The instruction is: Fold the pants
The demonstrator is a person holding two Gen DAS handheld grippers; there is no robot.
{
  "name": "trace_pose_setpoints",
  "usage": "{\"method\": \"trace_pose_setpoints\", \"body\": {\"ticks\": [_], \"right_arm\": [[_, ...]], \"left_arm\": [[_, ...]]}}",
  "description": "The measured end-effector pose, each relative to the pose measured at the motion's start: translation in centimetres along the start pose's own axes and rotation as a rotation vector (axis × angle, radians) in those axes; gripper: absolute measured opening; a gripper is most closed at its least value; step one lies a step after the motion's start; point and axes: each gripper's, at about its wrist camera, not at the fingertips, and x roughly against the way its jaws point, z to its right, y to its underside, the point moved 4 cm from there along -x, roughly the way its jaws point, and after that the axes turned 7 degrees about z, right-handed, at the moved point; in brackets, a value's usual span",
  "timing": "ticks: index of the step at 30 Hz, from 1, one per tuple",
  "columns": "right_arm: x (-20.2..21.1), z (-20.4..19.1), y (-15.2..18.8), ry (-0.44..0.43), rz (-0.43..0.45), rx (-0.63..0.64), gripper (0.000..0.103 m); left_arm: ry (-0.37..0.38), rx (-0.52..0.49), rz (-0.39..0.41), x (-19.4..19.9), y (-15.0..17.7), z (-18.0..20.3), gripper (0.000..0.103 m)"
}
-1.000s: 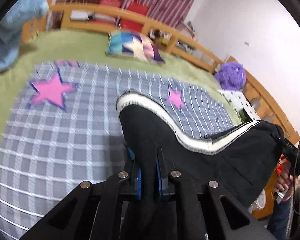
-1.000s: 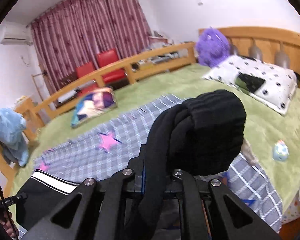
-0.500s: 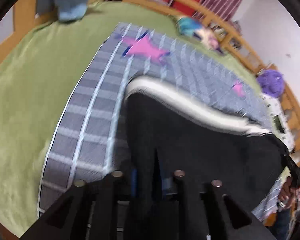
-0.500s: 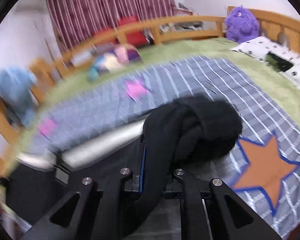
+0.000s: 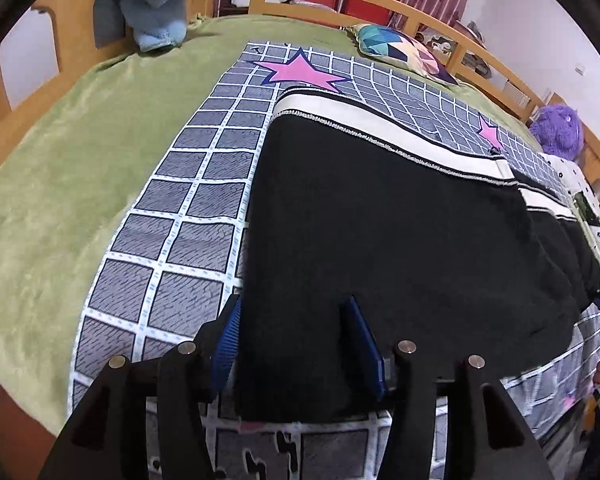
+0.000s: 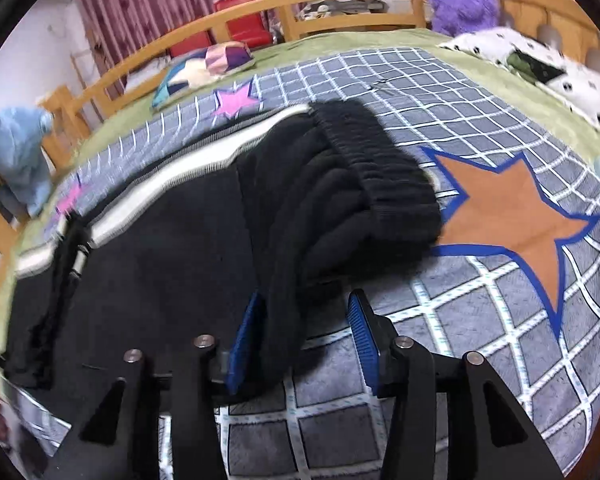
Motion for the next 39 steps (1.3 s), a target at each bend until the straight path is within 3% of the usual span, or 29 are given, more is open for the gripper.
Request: {"method": "trace_pose_setpoints", "body": {"ticks": [2,4,9,11,14,16,20,22,25,27,34,36,38,39], "right_arm": [[1.6,1.2,-1.0,-0.029,0.054,-0.063,0.049],[2.3,2.6,-2.0,-0.073,0.099,-0.150,0.061],[-1.4,4.3,-3.1,-0.120,0.018,-0.318,0.073],[-2.8,4.5,-3.3,-0.118,0.016,-0.364,0.073],[-3.7,4.4,-5.0,-0.085,0.053,-0.405,0.053],[-2.9,3.7,-7.1,-0.093,0.113,-0.320,0.048],[0.3,0.9,-8.9,-0.084,0.270,-0.054,0.050],[-1.2,1.6,-7.8,-0.044,0.211,-0.055,0.057],[-4.1,4.1,-5.0,0.018,0.061,-0.125,0.058],[-3.8,4.7,-4.2,-0.002,0.059,-0.130,0.065],[-0.3,2.8,-3.5,0.108,0.047,0.022,0.065],[0.7,2.1,-3.4,0.135,0.049,0.067,0.065],[2.0,1.0,-3.4,0.152,0.071,0.110,0.065],[2.7,0.6,-3.3,0.158,0.081,0.125,0.065]], "left_arm": [[0.015,0.024,-0.009,0.6,-0.2,-0.2,0.051],[0.014,0.021,-0.004,1.0,-0.3,-0.2,0.051],[-0.018,0.016,-0.001,0.8,-0.2,0.4,0.051],[-0.029,0.017,-0.002,0.8,-0.3,0.6,0.051],[-0.029,0.030,-0.009,0.7,-0.4,0.5,0.051],[-0.022,0.034,-0.016,0.8,-0.6,0.4,0.051],[-0.017,0.038,-0.013,0.9,-0.7,0.4,0.051],[-0.014,0.040,-0.015,0.8,-0.6,0.3,0.051],[0.003,0.045,-0.017,0.9,-0.3,0.0,0.052],[0.017,0.058,-0.029,0.9,0.1,-0.2,0.053],[0.080,0.206,-0.015,-0.2,1.2,-1.2,0.053],[0.044,0.228,-0.013,-0.3,0.8,-1.1,0.042],[-0.008,0.207,0.011,0.6,-0.3,-0.5,0.021],[-0.012,0.164,0.028,1.3,-1.0,0.3,0.019]]}}
